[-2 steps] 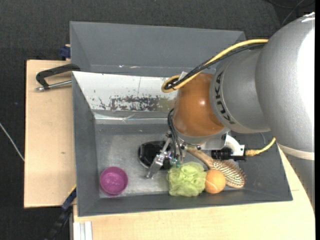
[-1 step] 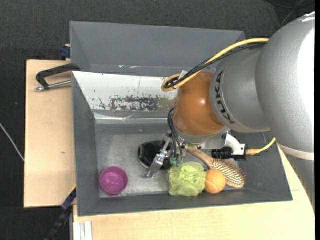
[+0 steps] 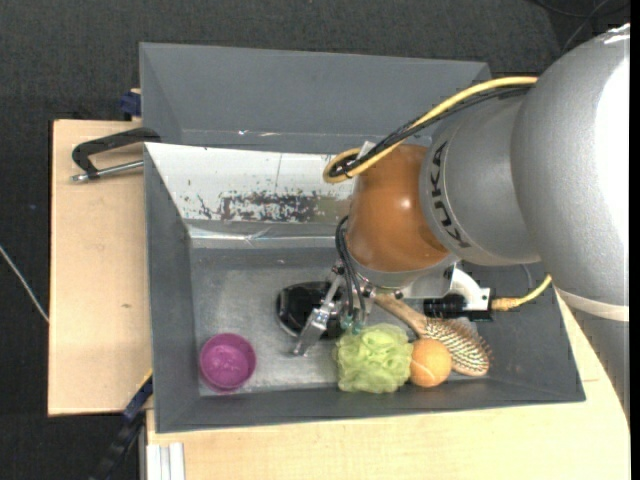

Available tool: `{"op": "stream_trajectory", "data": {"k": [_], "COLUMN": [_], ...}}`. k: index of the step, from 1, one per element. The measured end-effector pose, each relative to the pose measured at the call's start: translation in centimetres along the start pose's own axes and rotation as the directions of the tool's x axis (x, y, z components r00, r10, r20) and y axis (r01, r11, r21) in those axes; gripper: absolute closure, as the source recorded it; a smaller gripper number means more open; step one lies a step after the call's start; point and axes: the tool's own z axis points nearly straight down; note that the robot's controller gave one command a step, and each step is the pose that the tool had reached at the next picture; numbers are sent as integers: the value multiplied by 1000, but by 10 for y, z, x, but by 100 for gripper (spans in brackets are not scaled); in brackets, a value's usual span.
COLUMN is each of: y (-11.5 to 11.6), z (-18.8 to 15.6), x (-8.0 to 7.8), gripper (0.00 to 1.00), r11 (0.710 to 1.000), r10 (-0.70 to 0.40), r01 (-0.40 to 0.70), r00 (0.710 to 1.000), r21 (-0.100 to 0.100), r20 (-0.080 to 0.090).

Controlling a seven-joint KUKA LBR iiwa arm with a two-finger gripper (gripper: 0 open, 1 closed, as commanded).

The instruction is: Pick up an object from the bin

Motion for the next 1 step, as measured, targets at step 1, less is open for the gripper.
{"op": "stream_trajectory", "data": {"k": [1], "y": [0], "z": [-3], "x": [1], "gripper": [100], "r11": [1000], "r10": [-1], "r01": [1], "r00": [1000], "r21": [1], "r20": [1]}}
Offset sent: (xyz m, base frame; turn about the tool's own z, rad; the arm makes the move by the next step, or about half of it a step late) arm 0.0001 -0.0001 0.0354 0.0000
